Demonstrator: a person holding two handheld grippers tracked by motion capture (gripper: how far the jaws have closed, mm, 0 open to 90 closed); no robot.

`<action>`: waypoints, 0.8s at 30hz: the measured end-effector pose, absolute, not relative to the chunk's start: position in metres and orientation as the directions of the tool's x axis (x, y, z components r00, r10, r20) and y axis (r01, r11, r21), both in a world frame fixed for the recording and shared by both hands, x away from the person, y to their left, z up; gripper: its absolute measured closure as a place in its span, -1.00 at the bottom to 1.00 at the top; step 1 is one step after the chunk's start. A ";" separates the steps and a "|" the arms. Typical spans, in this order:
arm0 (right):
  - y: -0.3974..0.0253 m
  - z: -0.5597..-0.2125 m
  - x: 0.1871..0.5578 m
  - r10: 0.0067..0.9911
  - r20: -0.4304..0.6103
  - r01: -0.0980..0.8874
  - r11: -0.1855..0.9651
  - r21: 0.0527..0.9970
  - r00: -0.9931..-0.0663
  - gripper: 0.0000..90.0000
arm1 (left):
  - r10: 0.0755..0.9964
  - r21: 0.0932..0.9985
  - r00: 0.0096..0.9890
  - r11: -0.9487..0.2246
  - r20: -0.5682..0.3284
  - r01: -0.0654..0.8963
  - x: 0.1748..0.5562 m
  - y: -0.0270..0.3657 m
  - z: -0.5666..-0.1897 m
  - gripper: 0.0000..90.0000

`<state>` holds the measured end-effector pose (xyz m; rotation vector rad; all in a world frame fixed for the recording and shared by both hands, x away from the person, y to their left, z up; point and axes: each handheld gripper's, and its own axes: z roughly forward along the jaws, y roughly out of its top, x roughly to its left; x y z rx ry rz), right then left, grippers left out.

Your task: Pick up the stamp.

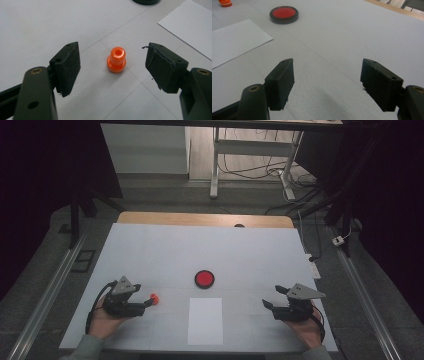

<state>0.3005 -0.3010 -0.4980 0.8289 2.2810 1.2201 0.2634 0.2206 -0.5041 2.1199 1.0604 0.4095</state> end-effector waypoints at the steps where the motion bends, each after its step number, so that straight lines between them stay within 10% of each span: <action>1: -0.301 -0.498 0.301 0.673 -0.083 0.304 0.436 0.847 -0.735 -0.41 | 0.787 0.716 0.616 -0.412 -0.033 0.564 0.265 0.219 -0.503 -0.38; 24: -0.300 -0.502 0.302 0.676 -0.083 0.318 0.447 0.836 -0.732 -0.40 | 0.760 0.655 0.648 -0.464 -0.052 0.597 0.284 0.204 -0.512 -0.06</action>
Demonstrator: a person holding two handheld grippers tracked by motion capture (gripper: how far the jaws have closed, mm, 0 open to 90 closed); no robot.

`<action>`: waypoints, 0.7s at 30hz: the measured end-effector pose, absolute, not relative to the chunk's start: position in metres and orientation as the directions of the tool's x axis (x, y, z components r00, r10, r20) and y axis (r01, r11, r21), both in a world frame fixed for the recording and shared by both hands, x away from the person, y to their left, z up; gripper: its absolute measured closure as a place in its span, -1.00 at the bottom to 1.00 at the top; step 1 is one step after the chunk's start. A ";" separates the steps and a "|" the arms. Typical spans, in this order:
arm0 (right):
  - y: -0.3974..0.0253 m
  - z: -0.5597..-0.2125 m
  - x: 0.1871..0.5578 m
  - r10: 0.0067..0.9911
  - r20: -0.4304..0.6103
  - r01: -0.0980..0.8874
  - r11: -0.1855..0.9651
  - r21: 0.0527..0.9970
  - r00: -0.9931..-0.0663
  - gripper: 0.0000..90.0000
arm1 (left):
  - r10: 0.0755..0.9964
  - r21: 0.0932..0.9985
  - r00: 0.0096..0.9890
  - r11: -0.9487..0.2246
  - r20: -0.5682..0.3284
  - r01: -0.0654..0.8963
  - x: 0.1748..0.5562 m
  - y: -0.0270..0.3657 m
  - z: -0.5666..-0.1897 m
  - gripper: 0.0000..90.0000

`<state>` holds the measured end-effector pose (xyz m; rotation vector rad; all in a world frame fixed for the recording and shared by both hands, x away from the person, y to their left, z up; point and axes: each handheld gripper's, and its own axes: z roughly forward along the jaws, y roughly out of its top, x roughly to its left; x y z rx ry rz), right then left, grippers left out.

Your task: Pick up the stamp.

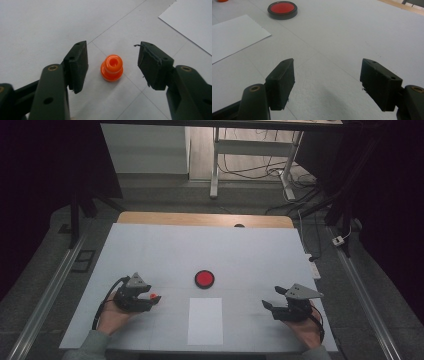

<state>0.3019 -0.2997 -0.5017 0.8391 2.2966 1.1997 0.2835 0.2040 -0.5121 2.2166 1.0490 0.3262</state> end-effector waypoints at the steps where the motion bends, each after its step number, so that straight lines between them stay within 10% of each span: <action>1: -0.300 -0.502 0.302 0.677 -0.082 0.318 0.444 0.838 -0.732 -0.40 | 0.757 0.651 0.651 -0.469 -0.052 0.597 0.284 0.203 -0.513 -0.05; 21: -0.302 -0.503 0.301 0.684 -0.083 0.326 0.447 0.833 -0.725 -0.39 | 0.741 0.634 0.670 -0.499 -0.041 0.591 0.285 0.200 -0.521 0.41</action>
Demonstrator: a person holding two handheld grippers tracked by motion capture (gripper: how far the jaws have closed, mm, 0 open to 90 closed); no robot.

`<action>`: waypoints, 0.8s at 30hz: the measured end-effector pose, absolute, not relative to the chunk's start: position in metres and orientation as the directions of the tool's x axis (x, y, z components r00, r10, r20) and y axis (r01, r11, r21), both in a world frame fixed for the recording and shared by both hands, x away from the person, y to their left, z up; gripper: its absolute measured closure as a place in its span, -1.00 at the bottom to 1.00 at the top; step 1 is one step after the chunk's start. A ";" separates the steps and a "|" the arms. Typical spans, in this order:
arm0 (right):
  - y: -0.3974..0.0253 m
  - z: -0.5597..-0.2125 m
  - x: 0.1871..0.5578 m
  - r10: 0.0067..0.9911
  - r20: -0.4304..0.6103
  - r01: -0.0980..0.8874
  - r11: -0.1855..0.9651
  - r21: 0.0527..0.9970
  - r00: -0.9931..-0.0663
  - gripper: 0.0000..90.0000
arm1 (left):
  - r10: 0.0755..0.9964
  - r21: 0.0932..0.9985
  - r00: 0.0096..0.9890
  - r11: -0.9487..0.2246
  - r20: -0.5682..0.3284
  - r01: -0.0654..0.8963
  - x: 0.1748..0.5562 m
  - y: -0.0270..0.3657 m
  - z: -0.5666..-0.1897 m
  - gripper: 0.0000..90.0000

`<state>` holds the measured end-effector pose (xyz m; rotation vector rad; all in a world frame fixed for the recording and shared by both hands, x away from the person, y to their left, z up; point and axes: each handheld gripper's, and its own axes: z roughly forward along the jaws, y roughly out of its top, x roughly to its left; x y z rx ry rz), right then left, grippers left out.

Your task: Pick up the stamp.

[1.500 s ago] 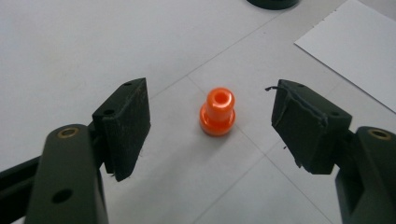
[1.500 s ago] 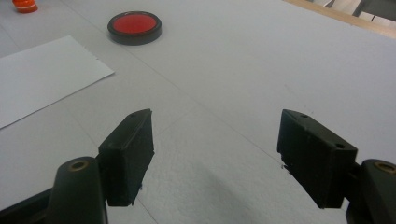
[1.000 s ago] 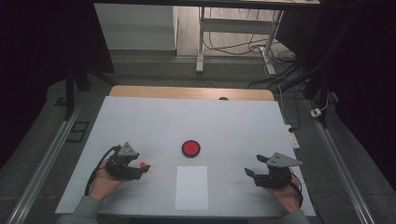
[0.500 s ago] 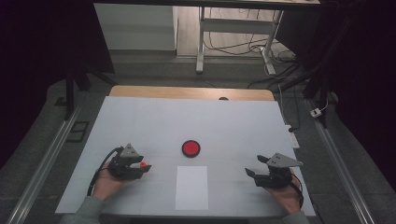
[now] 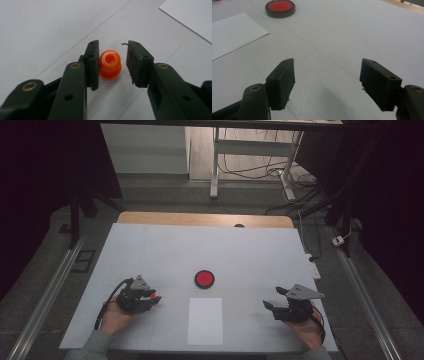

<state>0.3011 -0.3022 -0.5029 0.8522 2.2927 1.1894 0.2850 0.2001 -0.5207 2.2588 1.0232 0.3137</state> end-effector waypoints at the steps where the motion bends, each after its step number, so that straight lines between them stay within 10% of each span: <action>1: -0.302 -0.503 0.301 0.684 -0.086 0.325 0.448 0.833 -0.724 -0.38 | 0.741 0.634 0.670 -0.499 -0.041 0.591 0.285 0.200 -0.521 0.45; 24: -0.303 -0.501 0.300 0.689 -0.092 0.316 0.442 0.839 -0.719 -0.36 | 0.748 0.664 0.662 -0.473 -0.044 0.579 0.284 0.205 -0.516 0.60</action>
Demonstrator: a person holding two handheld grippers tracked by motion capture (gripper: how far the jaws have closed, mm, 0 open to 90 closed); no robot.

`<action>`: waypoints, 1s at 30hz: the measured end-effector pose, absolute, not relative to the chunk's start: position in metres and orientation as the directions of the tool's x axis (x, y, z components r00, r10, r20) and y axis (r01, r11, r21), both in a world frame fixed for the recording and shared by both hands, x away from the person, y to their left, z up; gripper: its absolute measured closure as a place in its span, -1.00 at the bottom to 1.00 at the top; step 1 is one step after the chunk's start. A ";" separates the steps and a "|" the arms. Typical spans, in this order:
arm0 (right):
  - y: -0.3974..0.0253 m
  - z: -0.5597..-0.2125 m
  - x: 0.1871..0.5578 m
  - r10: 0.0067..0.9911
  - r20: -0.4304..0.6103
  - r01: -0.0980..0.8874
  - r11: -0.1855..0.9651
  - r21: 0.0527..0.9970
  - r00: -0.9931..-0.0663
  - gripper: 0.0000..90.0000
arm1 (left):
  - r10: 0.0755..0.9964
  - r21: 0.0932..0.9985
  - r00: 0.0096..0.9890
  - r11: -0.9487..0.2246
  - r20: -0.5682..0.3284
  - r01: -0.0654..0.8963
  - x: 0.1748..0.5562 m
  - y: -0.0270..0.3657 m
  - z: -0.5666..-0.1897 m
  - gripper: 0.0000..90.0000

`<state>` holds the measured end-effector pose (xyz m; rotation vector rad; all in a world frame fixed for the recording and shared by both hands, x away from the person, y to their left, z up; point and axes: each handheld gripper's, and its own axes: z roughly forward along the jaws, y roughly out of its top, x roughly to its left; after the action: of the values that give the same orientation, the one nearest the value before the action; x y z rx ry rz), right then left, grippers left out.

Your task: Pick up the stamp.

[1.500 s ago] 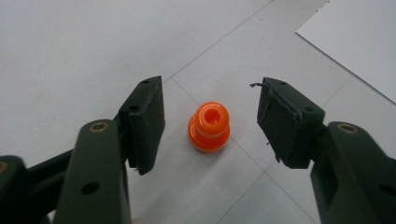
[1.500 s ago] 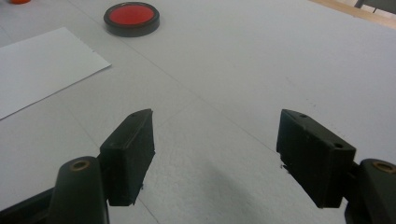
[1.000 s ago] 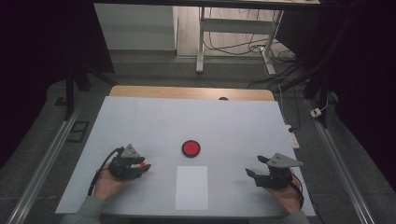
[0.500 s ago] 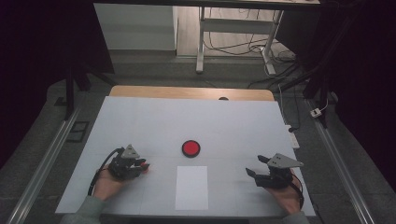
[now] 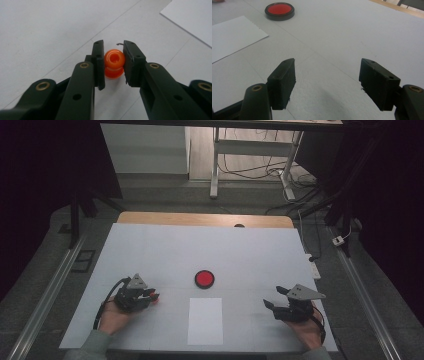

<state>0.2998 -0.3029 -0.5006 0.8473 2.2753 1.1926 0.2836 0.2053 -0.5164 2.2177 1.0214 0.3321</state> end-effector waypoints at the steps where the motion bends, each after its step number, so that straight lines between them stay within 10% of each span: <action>1: -0.303 -0.501 0.300 0.689 -0.091 0.316 0.440 0.840 -0.719 -0.36 | 0.749 0.671 0.661 -0.466 -0.047 0.576 0.283 0.206 -0.515 0.60; 30: -0.298 -0.499 0.301 0.690 -0.103 0.303 0.440 0.845 -0.717 -0.37 | 0.739 0.818 0.656 -0.274 -0.157 0.505 0.278 0.219 -0.478 0.60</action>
<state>0.3011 -0.2981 -0.4986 0.8366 2.2610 1.1972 0.2779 0.2189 -0.4784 1.9436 0.9733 0.3167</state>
